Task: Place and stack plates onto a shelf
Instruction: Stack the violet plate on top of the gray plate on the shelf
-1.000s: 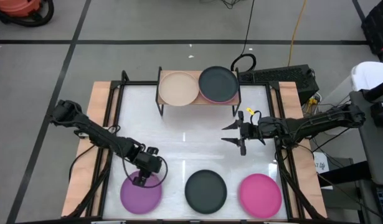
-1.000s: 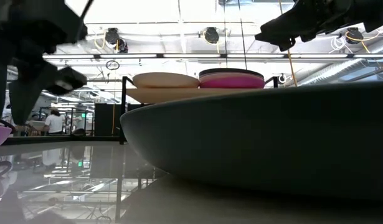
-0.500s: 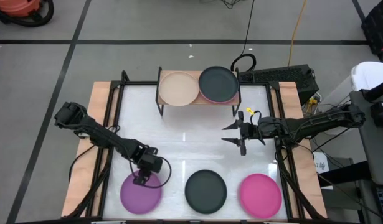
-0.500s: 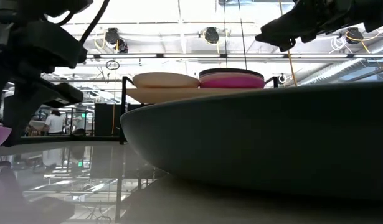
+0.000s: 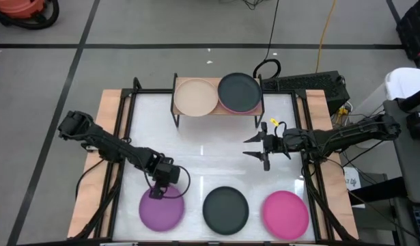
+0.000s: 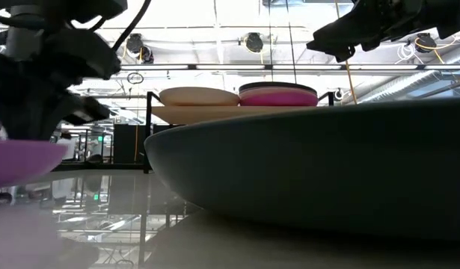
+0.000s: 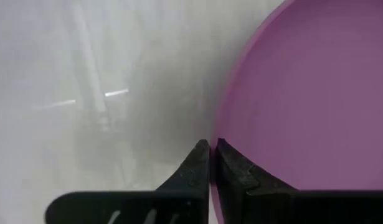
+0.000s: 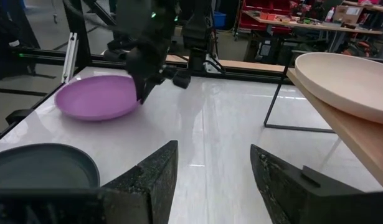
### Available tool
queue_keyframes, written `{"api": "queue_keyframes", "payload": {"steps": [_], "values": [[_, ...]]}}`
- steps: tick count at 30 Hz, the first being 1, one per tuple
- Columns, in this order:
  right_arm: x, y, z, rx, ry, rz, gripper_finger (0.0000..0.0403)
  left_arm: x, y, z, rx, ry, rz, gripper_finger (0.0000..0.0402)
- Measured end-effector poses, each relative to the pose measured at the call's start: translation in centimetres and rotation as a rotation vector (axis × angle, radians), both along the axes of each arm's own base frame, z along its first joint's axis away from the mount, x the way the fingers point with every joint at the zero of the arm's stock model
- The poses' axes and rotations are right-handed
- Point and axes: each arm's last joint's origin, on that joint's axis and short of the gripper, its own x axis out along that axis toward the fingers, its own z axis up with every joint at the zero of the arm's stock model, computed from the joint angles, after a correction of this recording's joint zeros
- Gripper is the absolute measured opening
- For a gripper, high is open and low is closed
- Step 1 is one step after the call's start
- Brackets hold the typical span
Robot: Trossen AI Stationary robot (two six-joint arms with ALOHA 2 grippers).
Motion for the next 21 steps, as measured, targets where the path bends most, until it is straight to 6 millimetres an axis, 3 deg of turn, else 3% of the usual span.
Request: {"api": "queue_keyframes", "payload": {"steps": [7,12,21], "values": [[0.0,0.0,0.0,0.000,0.000,0.000,0.0183,-0.9,3.1,4.0,0.004,-0.148,0.119,0.0010],[0.0,0.0,0.0,-0.003,0.000,-0.002,0.0183,-2.3,6.4,7.8,0.065,-0.372,0.255,0.0010],[0.0,0.0,0.0,-0.004,0.000,-0.003,0.0183,-4.5,13.5,13.7,0.189,-0.855,0.668,0.0010]]}}
